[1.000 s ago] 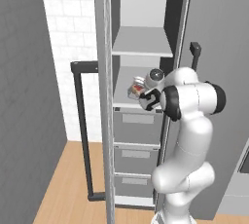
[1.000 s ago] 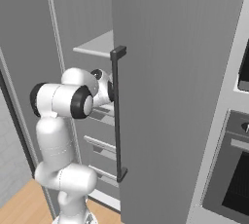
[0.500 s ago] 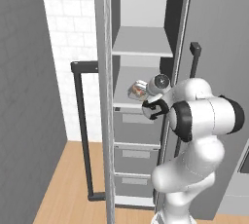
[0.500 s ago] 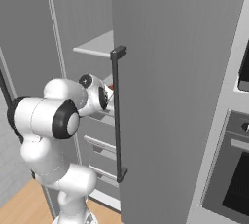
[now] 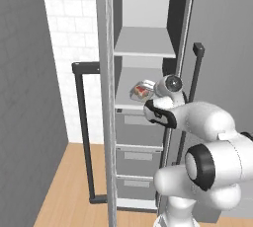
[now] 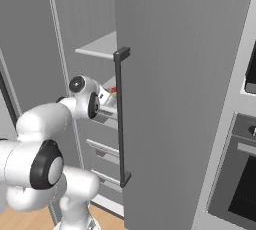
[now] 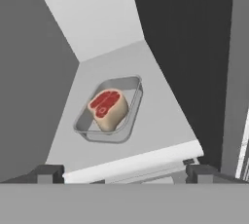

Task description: Take the meat container that has the steak and place it on the second highest rack of the freezer. Then take the vegetable container that has the corn and tomato and place it on the highest rack of the freezer.

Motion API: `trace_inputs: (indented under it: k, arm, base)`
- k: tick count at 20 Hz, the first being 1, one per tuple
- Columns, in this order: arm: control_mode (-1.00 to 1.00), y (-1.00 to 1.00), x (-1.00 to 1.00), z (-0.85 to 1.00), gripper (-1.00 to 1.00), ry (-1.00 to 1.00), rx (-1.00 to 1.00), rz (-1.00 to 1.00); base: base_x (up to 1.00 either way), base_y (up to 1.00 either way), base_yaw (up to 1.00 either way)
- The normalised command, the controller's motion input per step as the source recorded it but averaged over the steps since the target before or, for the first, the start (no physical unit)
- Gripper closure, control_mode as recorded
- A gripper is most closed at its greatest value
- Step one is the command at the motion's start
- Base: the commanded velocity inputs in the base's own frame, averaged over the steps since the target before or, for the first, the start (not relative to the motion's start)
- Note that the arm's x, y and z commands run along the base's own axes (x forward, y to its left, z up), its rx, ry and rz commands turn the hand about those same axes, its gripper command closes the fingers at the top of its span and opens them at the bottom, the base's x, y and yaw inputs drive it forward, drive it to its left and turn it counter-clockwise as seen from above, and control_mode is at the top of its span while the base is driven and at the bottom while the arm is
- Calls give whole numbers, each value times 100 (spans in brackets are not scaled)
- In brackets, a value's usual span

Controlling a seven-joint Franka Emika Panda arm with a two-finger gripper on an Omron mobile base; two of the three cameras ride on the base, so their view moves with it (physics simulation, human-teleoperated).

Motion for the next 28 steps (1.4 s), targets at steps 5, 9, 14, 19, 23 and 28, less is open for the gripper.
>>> trace_inputs:
  k: [5,9,14,19,23,28]
  arm:
    - [-100,-15,-100,18,-100,7,0,8]
    - [-100,-8,-95,0,-100,0,1,9]
    - [-100,-9,-69,80,-100,11,-5,13]
    - [-100,-12,-62,88,-100,38,-14,13]
    - [-100,1,-61,-4,-100,54,-29,9]
    - [-100,0,-85,-55,-100,8,-8,9]
  base:
    - [0,0,0]
    - [0,0,0]
    - [0,0,0]
    - [0,0,0]
    - [0,0,0]
    - [0,0,0]
